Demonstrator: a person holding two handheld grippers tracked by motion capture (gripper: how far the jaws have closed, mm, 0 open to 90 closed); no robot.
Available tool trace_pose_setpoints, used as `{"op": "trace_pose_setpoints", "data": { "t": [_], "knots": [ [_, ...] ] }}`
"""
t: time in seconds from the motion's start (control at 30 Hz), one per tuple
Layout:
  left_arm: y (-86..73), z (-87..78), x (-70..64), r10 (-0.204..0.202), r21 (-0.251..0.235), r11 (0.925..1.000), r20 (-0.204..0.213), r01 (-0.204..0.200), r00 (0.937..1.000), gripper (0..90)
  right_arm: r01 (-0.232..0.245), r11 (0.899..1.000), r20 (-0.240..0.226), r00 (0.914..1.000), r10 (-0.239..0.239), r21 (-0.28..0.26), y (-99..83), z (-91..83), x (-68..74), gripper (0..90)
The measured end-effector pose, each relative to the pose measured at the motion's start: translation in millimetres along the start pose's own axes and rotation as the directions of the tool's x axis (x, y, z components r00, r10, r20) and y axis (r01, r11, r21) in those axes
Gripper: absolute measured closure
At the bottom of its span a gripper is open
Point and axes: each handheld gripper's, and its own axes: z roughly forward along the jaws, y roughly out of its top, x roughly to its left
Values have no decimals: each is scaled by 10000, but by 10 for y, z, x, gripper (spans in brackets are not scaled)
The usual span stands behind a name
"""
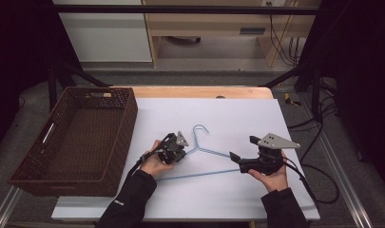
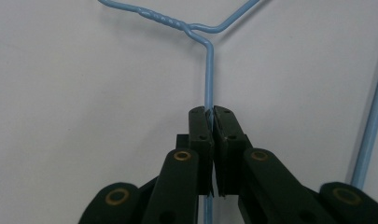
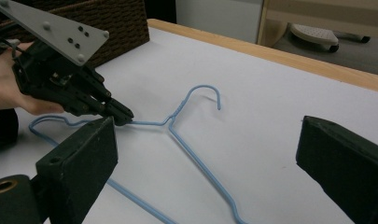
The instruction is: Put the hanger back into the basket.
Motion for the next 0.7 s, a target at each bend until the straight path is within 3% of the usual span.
{"op": "trace_pose_setpoints", "data": {
  "t": [0.33,0.57,0.7],
  "knots": [
    [-16,-175,-156,-11,-568,9984,-433,-14,9991,871,-99,9996,-225,9997,105,255,-5,188,59,87],
    [5,-244,-213,79,-635,9979,-681,-122,9976,871,-192,9978,-324,9992,213,630,60,464,165,134],
    [9,-296,-260,122,-690,9975,-779,-176,9969,871,-552,9960,-277,9980,573,696,103,651,206,161]
  ]
}}
